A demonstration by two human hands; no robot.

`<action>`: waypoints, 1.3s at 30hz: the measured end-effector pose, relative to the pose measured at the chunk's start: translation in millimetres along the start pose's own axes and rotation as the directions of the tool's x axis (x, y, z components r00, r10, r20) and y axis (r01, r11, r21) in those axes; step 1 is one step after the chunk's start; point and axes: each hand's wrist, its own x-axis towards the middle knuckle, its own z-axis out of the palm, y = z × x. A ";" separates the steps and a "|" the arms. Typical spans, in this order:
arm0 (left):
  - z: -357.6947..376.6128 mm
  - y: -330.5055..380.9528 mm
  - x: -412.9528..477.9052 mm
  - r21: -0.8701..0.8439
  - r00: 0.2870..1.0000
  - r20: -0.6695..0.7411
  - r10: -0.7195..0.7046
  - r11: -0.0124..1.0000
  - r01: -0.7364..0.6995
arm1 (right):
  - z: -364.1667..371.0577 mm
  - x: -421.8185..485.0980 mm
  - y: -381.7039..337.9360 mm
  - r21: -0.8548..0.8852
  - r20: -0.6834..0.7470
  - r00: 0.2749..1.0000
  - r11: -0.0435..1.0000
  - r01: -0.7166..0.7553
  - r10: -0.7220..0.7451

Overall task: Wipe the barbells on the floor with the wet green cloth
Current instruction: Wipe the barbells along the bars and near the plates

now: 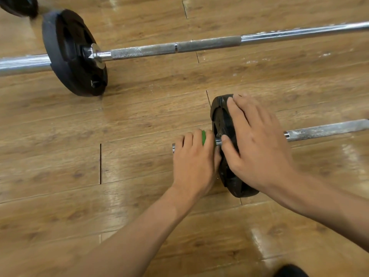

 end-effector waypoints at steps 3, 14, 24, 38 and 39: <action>2.8 -0.7 -8.4 0.012 0.998 -0.033 0.047 0.999 -0.047 | -6.5 0.3 1.4 0.014 0.013 0.999 0.999 -0.029 0.029; -9.0 -10.1 22.2 -0.009 0.932 0.355 0.068 0.998 -0.069 | -5.5 -26.2 0.8 0.113 0.051 0.999 0.994 0.011 -0.017; 19.1 12.8 -53.2 -0.021 0.983 -0.129 0.133 0.990 -0.137 | -4.4 -26.7 5.4 0.141 0.041 0.999 0.990 0.007 -0.013; 9.6 36.8 -23.4 -0.104 0.996 -0.073 -0.046 0.994 0.039 | -3.7 13.0 6.8 0.187 0.126 0.986 0.974 -0.129 0.107; 9.7 35.4 -19.8 -0.103 0.997 -0.072 -0.031 0.994 0.023 | -4.6 13.2 6.9 0.187 0.129 0.986 0.973 -0.132 0.109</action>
